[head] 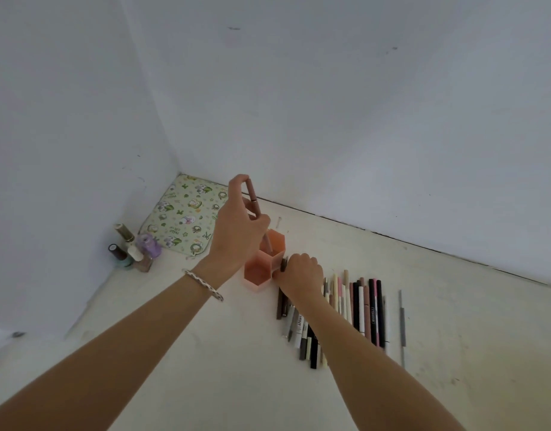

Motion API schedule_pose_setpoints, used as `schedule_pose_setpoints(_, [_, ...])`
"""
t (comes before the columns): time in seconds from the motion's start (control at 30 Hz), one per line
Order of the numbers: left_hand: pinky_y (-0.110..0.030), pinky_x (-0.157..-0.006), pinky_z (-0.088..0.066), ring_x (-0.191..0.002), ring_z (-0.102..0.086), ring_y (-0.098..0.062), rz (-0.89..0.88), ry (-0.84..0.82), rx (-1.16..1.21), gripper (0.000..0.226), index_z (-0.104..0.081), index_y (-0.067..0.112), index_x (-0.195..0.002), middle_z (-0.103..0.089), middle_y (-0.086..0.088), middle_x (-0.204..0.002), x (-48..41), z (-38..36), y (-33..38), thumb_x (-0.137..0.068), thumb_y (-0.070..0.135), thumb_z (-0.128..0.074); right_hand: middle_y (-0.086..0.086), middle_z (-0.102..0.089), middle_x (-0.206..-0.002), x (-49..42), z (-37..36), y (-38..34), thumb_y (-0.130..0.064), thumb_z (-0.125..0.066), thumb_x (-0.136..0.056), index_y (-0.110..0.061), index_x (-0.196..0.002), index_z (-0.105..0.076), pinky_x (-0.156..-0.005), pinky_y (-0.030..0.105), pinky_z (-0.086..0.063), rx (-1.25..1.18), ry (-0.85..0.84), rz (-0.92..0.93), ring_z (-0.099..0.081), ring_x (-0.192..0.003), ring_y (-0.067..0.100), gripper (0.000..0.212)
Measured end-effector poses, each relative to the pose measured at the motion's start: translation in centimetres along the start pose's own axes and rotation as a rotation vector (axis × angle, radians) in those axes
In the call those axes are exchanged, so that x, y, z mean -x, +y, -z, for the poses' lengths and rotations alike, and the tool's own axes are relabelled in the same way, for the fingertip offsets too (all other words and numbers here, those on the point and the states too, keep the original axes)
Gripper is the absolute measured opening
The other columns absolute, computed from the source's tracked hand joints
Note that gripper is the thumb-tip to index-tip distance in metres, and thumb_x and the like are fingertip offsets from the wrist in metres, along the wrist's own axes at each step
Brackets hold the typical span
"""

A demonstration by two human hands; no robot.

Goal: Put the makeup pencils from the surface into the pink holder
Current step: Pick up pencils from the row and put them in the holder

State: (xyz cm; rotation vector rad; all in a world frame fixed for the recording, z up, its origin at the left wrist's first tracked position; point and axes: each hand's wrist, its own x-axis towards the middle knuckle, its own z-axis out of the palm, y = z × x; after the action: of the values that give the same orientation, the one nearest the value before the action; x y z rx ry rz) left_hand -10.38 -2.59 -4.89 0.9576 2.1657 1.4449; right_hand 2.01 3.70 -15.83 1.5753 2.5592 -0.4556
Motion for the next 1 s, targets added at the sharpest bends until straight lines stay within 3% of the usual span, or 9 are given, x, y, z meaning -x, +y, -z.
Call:
schedule_pose_setpoints(0.17, [-0.021,-0.054,-0.057,-0.063,-0.068,-0.004,-0.051,0.056,0.088,0.058,-0.035,0.04,-0.123,-0.061,0.005,-0.086,-0.7,0.8,-0.1,-0.086,0.005,-0.062,0.01,-0.065,-0.086,-0.2,-0.3,-0.3,-0.033,-0.048,-0.092,-0.011,-0.078,-0.052,-0.074,0.036,-0.053,-0.177,-0.074,-0.091,-0.063,-0.086,0.029,0.027])
schedule_pose_setpoints(0.3, [-0.035,-0.058,-0.062,-0.065,-0.071,-0.014,-0.12,0.09,0.137,0.045,-0.039,0.034,-0.125,-0.062,0.003,-0.088,-1.1,1.4,0.2,-0.093,0.01,-0.059,0.003,-0.059,-0.073,-0.7,0.7,0.6,-0.034,-0.052,-0.096,-0.01,-0.08,-0.055,-0.062,0.03,-0.046,-0.342,-0.107,-0.12,-0.061,-0.074,0.024,0.029])
schedule_pose_setpoints(0.37, [-0.033,-0.059,-0.062,-0.067,-0.072,-0.015,-0.147,0.149,0.151,0.041,-0.04,0.031,-0.124,-0.064,0.001,-0.089,-1.6,2.1,0.2,-0.094,0.012,-0.06,0.008,-0.065,-0.086,-1.4,2.5,1.5,-0.03,-0.054,-0.097,-0.007,-0.092,-0.058,-0.064,0.029,-0.043,-0.408,-0.054,-0.148,-0.06,-0.076,0.024,0.024])
schedule_pose_setpoints(0.43, [-0.029,-0.059,-0.061,-0.067,-0.072,-0.014,-0.164,0.215,0.126,0.04,-0.04,0.029,-0.124,-0.065,0.002,-0.09,-2.1,2.9,-0.2,-0.094,0.013,-0.061,0.011,-0.066,-0.089,-2.0,5.2,2.3,-0.027,-0.053,-0.098,-0.004,-0.1,-0.059,-0.062,0.028,-0.04,-0.487,0.121,-0.147,-0.057,-0.072,0.022,0.023])
schedule_pose_setpoints(0.53, [-0.013,-0.054,-0.052,-0.065,-0.068,-0.003,-0.172,0.237,-0.056,0.042,-0.04,0.027,-0.125,-0.062,0.015,-0.086,-2.0,3.2,-1.5,-0.093,0.014,-0.063,0.004,-0.057,-0.069,-2.3,9.4,2.1,-0.018,-0.049,-0.1,-0.009,-0.126,-0.045,-0.047,0.022,-0.036,-0.729,0.4,-0.082,-0.05,-0.055,0.016,0.028])
schedule_pose_setpoints(0.67, [-0.02,-0.06,-0.045,-0.077,-0.064,-0.011,-0.204,0.115,-0.37,0.041,-0.042,0.024,-0.127,-0.067,0.007,-0.096,-0.5,2.5,-4.6,-0.093,0.022,-0.063,0.014,-0.057,-0.067,-1.1,12.2,-0.4,-0.017,-0.048,-0.1,-0.021,-0.128,-0.034,-0.051,0.031,-0.046,-1.006,0.545,0.084,-0.052,-0.054,0.02,0.031])
schedule_pose_setpoints(0.8, [-0.028,-0.081,-0.047,-0.108,-0.057,-0.017,-0.227,0.054,-0.438,0.034,-0.053,0.02,-0.125,-0.063,0.002,-0.114,0.3,2.9,-6.6,-0.094,0.033,-0.06,0.008,-0.063,-0.072,0.3,11.4,-3.4,-0.019,-0.051,-0.1,-0.025,-0.123,-0.034,-0.056,0.021,-0.051,-1.107,0.575,0.239,-0.062,-0.062,0.017,0.029])
schedule_pose_setpoints(0.9, [-0.034,-0.086,-0.051,-0.108,-0.057,-0.018,-0.255,0.095,-0.399,0.034,-0.055,0.013,-0.129,-0.063,-0.001,-0.116,0.5,3.9,-6.3,-0.098,0.027,-0.052,-0.002,-0.063,-0.071,0.7,9.7,-5.3,-0.022,-0.053,-0.1,-0.03,-0.121,-0.033,-0.058,0.017,-0.049,-1.067,0.549,0.285,-0.062,-0.063,0.009,0.03])
schedule_pose_setpoints(1.0, [-0.042,-0.081,-0.055,-0.1,-0.06,-0.017,-0.229,0.188,-0.276,0.028,-0.056,0.012,-0.125,-0.063,-0.001,-0.111,0.3,5.1,-5.0,-0.098,0.015,-0.048,-0.005,-0.061,-0.073,1.2,8.0,-6.3,-0.025,-0.053,-0.099,-0.035,-0.119,-0.034,-0.057,0.017,-0.048,-0.975,0.482,0.309,-0.06,-0.062,0.007,0.029])
